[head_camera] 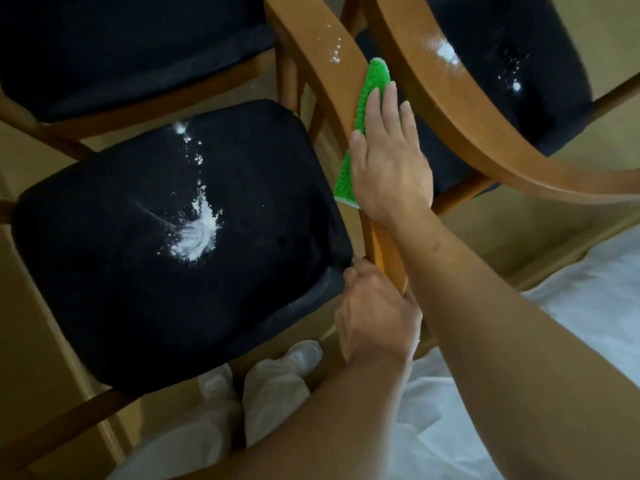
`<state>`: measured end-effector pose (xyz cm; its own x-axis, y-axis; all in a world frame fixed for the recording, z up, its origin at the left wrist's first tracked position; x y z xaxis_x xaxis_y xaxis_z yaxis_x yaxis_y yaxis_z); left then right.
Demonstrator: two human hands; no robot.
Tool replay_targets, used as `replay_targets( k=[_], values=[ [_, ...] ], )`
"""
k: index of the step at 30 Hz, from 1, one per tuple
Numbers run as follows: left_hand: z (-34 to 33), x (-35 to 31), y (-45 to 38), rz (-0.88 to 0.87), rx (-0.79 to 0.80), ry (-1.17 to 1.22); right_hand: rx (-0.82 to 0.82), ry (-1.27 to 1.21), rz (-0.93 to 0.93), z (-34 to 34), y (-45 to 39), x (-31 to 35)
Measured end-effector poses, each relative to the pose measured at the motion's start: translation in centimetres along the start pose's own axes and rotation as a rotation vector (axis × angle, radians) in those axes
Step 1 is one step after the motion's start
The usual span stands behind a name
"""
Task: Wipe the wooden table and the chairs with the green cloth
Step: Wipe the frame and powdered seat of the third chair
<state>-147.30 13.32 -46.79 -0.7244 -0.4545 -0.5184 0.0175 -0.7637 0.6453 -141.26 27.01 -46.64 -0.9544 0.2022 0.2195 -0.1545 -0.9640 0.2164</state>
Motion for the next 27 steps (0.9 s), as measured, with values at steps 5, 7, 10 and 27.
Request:
replay_targets(
  k=[5,7,10,27],
  values=[
    [-1.2,1.0,-0.8,-0.009,0.037,0.019,0.078,0.088,0.002,-0.8,4.7,-0.2],
    [-1.9,1.7,-1.3,0.038,0.064,0.068,0.129,0.094,-0.002,-1.1,6.2,-0.4],
    [-2.5,2.0,-1.2,0.027,0.095,0.037,0.14,0.097,-0.02,-1.2,6.4,-0.5],
    [-0.4,-0.5,-0.4,0.122,-0.096,-0.047,0.244,0.289,0.392,-0.1,-0.2,-0.7]
  ],
)
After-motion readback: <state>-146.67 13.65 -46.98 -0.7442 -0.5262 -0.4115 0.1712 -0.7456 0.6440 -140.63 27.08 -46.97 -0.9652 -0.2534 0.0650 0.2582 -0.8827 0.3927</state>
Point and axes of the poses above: each hand's wrist, its own y-axis away from the middle knuckle, its own z-axis out of the back of the hand, x = y × z, the point moved 4 cm from there along -y, towards the middle knuckle, and after that the axes turned 2 degrees about x, right-handed, at the moved point
